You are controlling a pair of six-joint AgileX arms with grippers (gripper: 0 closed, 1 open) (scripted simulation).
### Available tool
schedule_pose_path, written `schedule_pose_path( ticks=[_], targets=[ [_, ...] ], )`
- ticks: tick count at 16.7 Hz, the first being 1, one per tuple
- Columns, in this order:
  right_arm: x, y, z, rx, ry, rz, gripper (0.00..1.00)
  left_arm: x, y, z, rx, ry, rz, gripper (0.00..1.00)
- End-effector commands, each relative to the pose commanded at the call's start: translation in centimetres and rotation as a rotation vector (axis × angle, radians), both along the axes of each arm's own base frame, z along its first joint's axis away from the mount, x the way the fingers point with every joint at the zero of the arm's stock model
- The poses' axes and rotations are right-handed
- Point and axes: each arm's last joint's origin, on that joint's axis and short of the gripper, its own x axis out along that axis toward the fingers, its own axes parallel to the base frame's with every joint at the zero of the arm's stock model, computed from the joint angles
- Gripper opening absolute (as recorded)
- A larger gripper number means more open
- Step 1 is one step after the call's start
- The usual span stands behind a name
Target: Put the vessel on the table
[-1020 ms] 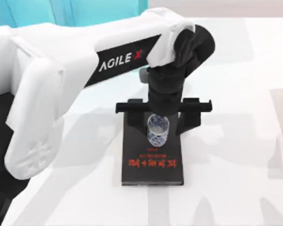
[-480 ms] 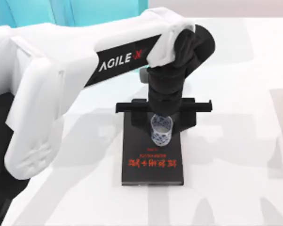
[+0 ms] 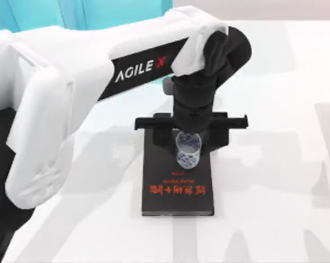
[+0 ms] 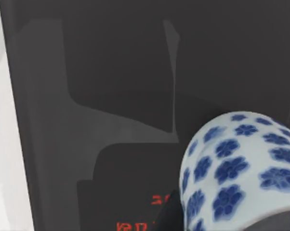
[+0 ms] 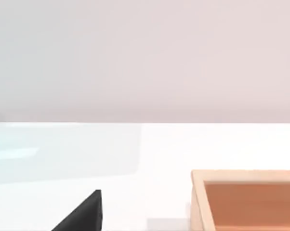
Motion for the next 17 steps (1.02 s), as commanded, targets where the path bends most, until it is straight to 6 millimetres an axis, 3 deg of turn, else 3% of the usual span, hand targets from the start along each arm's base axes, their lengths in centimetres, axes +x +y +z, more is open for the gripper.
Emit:
schedule_pose_path(
  ticks=[6,11,14,17],
  targets=[
    [0.0,0.0,0.0,0.000,0.000,0.000,1.00,0.0,0.0,4.3,0.000,0.002,-0.001,0.00],
    [0.0,0.0,0.0,0.000,0.000,0.000,1.00,0.1,0.1,4.3,0.005,0.008,-0.001,0.00],
    [0.0,0.0,0.0,0.000,0.000,0.000,1.00,1.1,3.1,4.9,0.012,0.016,-0.002,0.00],
    [0.0,0.0,0.0,0.000,0.000,0.000,1.00,2.6,9.1,6.2,0.007,0.004,-0.011,0.00]
  ],
)
